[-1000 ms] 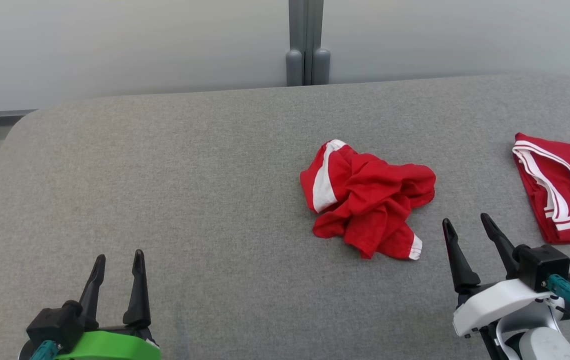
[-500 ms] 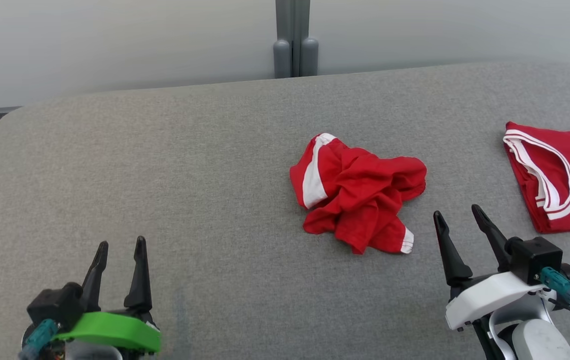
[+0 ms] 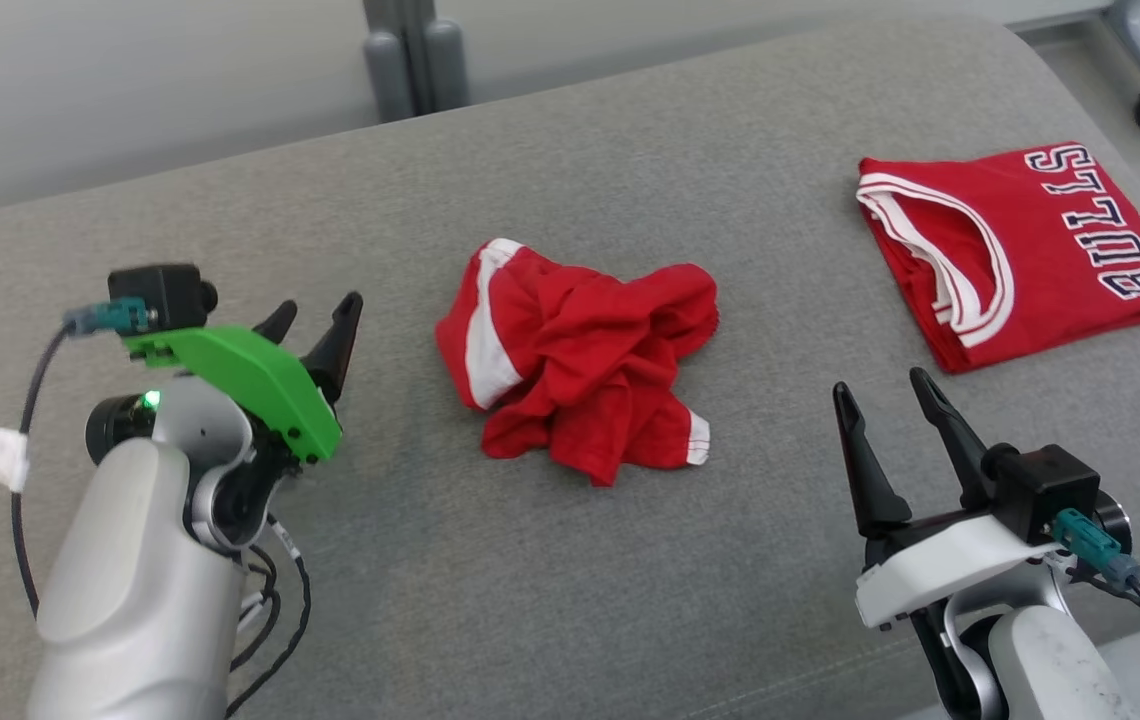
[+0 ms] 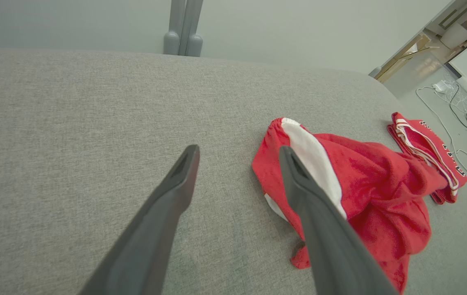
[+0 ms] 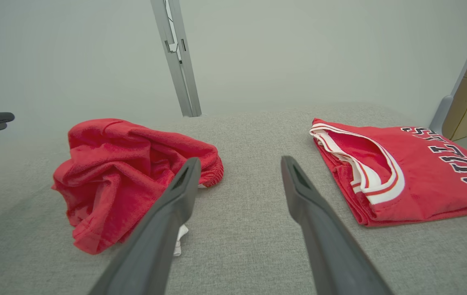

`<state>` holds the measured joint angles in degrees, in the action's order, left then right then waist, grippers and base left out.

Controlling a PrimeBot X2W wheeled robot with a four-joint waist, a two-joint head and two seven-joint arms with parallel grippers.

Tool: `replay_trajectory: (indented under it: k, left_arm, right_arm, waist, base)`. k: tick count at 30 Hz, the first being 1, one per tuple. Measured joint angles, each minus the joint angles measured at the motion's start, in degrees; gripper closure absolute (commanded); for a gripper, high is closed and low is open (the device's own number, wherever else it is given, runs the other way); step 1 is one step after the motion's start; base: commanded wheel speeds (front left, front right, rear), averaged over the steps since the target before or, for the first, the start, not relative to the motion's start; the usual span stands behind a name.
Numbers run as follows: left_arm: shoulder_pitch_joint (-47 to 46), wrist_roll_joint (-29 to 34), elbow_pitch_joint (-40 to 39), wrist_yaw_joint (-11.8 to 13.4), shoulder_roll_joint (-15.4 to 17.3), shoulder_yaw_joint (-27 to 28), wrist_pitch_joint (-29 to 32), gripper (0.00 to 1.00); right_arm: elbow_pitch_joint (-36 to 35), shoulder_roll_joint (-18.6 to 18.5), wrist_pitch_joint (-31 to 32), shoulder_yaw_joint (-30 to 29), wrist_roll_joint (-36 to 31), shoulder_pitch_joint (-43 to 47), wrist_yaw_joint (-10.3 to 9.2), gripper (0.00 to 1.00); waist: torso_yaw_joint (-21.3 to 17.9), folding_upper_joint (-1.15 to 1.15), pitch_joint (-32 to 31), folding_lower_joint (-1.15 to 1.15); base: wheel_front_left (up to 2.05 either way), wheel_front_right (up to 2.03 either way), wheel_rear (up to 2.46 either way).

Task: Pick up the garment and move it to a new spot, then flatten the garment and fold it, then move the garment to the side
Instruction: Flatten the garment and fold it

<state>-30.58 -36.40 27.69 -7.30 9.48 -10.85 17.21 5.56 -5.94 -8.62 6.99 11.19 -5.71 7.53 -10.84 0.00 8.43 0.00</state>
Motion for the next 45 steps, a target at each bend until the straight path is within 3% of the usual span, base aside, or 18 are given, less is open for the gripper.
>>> replay_trajectory:
  k: [6, 14, 18, 22, 24, 25, 26, 27, 31, 34, 37, 41, 45]
  left_arm:
    - [-7.7, -1.6, 6.0, 1.3, 0.1, -0.1, 6.4, 0.0]
    - [-13.3, -0.1, 11.5, 2.8, 0.4, -1.4, 7.9, 0.0]
    - [-14.1, 2.0, 14.7, 4.8, 0.8, -3.1, 9.0, 0.0]
    - [-14.9, 5.5, 18.0, 9.0, 2.3, -5.1, 11.1, 0.0]
    - [-15.0, 5.4, 19.1, 9.4, 2.1, -5.6, 13.4, 0.0]
    - [-15.1, 5.0, 19.3, 9.3, 1.8, -5.7, 14.6, 0.05]
    - [-15.2, 5.0, 19.3, 9.0, 1.6, -6.0, 15.2, 0.92]
    - [-15.3, 5.0, 19.0, 8.3, 1.5, -6.4, 15.0, 1.0]
    - [-15.7, 4.7, 16.5, 5.8, 0.1, -6.7, 10.1, 1.0]
    - [-18.0, 4.7, 12.5, 2.5, -2.2, -7.6, 2.3, 1.0]
    - [-20.4, 5.6, 8.2, 0.8, -3.7, -10.1, -5.5, 1.0]
    - [-22.7, 3.4, 1.7, 0.0, -5.4, -14.4, -13.5, 1.0]
    - [-25.0, -5.3, -8.5, -0.1, -6.3, -22.6, -20.8, 1.0]
  right_arm:
    - [1.1, 1.0, -1.2, 1.3, 0.4, -0.6, 0.0, 0.0]
    - [1.7, 1.7, -2.6, 2.0, 0.5, -1.7, 0.0, 0.0]
    - [1.9, 1.8, -2.9, 2.0, 0.5, -1.7, 0.0, 0.0]
    - [1.9, 1.9, -2.8, 2.2, 0.3, -1.7, 0.0, 0.0]
    - [1.9, 1.9, -2.7, 2.3, 0.3, -1.7, 0.0, 0.0]
    - [1.9, 1.9, -2.6, 2.3, 0.2, -1.7, 0.0, 0.0]
    - [1.8, 1.9, -2.6, 2.3, 0.2, -1.7, 0.0, 0.0]
    - [1.8, 1.8, -2.6, 2.3, 0.2, -1.7, 0.0, 0.0]
    - [1.9, 1.7, -2.6, 2.2, 0.2, -1.7, 0.0, 0.0]
    - [1.9, 1.6, -2.5, 2.2, 0.2, -1.7, 0.0, 0.0]
    - [1.8, 1.6, -2.3, 2.2, 0.2, -1.8, 0.0, 0.0]
    - [1.5, 1.4, -1.9, 2.2, 0.2, -2.1, 0.0, 0.0]
    - [1.7, 1.0, -1.7, 2.4, 0.2, -2.6, 0.0, 0.0]
  waist:
    - [-5.7, 0.0, 2.5, 0.0]
    - [-12.9, 0.0, 5.8, 0.0]
    - [-15.6, 0.0, 7.0, 0.0]
    - [-17.2, 0.0, 7.7, 0.0]
    - [-17.5, 0.0, 7.7, 0.0]
    - [-17.5, 0.0, 7.6, 0.0]
    - [-17.5, 0.0, 7.5, 0.0]
    - [-17.3, 0.0, 7.4, 0.0]
    - [-16.4, 0.0, 7.0, 0.0]
    - [-15.2, 0.0, 6.7, 0.0]
    - [-14.0, 0.0, 6.3, 0.0]
    - [-12.1, 0.0, 5.7, 0.0]
    - [-10.2, 0.0, 4.5, 0.0]
  base:
    - [0.0, 0.0, 0.0]
    - [0.0, 0.0, 0.0]
    - [0.0, 0.0, 0.0]
    - [0.0, 0.0, 0.0]
    - [0.0, 0.0, 0.0]
    - [0.0, 0.0, 0.0]
    - [0.0, 0.0, 0.0]
    - [0.0, 0.0, 0.0]
    - [0.0, 0.0, 0.0]
    - [0.0, 0.0, 0.0]
    - [0.0, 0.0, 0.0]
    - [0.0, 0.0, 0.0]
    - [0.0, 0.0, 0.0]
